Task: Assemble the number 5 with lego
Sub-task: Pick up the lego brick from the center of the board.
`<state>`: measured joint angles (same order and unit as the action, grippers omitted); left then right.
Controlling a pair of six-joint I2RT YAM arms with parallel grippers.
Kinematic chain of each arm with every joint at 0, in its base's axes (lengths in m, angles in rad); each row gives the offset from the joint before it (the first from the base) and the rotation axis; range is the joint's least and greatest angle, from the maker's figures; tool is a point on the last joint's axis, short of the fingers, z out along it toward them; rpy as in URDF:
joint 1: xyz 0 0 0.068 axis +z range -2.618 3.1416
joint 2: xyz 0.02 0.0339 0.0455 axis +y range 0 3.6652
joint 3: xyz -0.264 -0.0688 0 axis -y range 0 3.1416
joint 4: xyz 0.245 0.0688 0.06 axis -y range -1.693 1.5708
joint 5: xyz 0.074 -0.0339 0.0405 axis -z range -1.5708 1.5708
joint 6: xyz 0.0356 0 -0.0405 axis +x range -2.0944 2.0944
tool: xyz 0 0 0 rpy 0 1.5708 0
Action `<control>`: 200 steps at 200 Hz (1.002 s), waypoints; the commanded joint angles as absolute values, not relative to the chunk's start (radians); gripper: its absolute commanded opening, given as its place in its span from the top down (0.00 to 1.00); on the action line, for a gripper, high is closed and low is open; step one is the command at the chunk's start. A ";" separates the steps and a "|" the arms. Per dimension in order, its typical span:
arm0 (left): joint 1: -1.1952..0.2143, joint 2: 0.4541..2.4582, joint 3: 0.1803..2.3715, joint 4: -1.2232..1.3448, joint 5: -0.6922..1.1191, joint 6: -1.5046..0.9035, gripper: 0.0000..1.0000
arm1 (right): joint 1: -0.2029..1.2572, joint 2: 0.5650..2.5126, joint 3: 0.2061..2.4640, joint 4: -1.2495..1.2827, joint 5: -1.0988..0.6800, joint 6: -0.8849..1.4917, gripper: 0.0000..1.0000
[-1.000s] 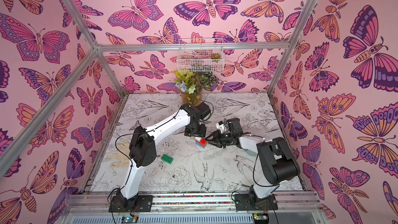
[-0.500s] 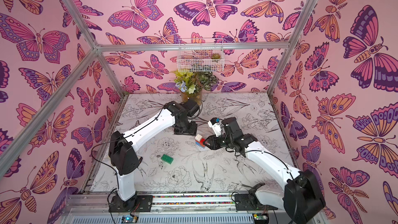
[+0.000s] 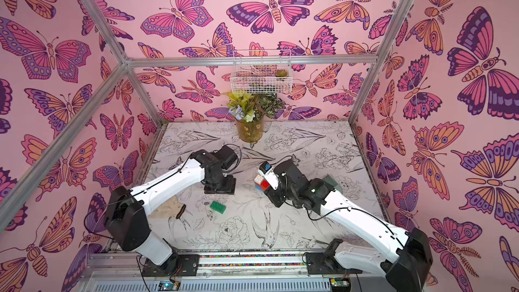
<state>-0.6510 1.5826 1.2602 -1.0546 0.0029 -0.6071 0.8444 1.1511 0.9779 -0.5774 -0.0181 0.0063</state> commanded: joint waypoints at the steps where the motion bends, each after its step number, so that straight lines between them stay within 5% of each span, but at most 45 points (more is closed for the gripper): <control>1: -0.619 1.530 1.170 -1.014 0.018 -0.623 0.26 | 0.885 1.186 1.032 -0.656 0.070 -0.048 0.59; 83: -0.507 1.439 0.995 -0.856 0.170 -0.593 0.25 | 0.946 1.221 1.074 -0.621 0.056 -0.018 0.58; 200: -0.488 1.588 1.047 -0.816 0.142 -0.535 0.26 | 0.958 1.225 1.086 -0.627 0.032 -0.007 0.58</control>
<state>-0.4995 1.5551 1.0176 -0.8318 0.1410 -0.5652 0.9508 1.2175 1.0508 -0.6125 0.0437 -0.0231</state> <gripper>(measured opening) 0.743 0.419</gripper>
